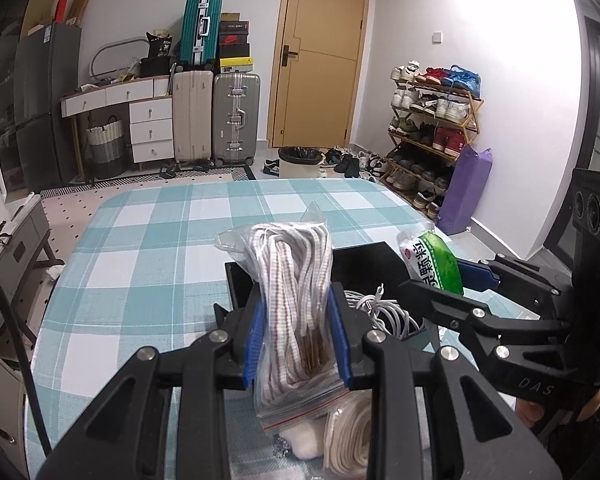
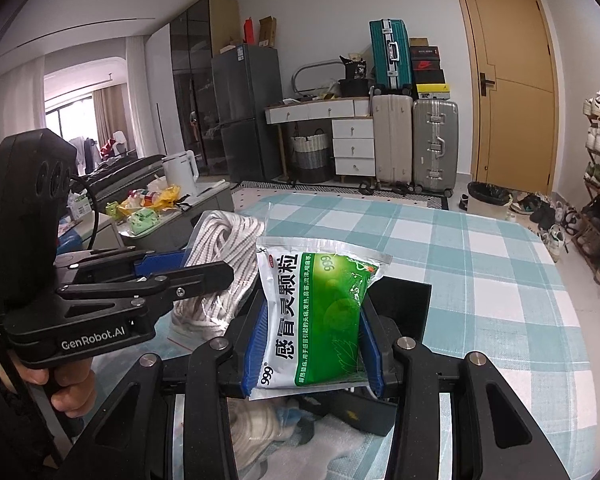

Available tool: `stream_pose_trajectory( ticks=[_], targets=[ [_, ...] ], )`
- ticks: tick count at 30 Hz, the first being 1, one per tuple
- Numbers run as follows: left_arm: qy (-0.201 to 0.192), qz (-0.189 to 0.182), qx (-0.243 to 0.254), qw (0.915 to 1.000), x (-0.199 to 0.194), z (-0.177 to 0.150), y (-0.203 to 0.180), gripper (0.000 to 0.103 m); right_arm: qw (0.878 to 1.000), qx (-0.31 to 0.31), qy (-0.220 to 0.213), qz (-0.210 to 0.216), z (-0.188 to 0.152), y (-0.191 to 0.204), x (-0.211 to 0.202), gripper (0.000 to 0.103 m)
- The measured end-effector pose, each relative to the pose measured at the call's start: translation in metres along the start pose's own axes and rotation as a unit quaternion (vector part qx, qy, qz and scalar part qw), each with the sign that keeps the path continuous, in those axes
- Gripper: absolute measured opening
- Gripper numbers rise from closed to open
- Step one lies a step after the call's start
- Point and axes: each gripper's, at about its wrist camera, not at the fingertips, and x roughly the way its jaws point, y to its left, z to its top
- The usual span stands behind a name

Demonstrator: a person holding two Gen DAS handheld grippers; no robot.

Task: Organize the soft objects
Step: 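Carry the green packet and bagged rope into the black box and release both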

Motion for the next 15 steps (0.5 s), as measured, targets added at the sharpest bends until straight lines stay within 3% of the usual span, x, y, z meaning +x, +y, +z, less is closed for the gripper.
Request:
stream_pose_trajectory(
  ticks=[15],
  targets=[
    [0.006,0.001,-0.007,1.0000,0.024,0.009,0.004,0.028,1.000,0.004,0.008,-0.010,0.004,-0.011,0.024,0.041]
  ],
)
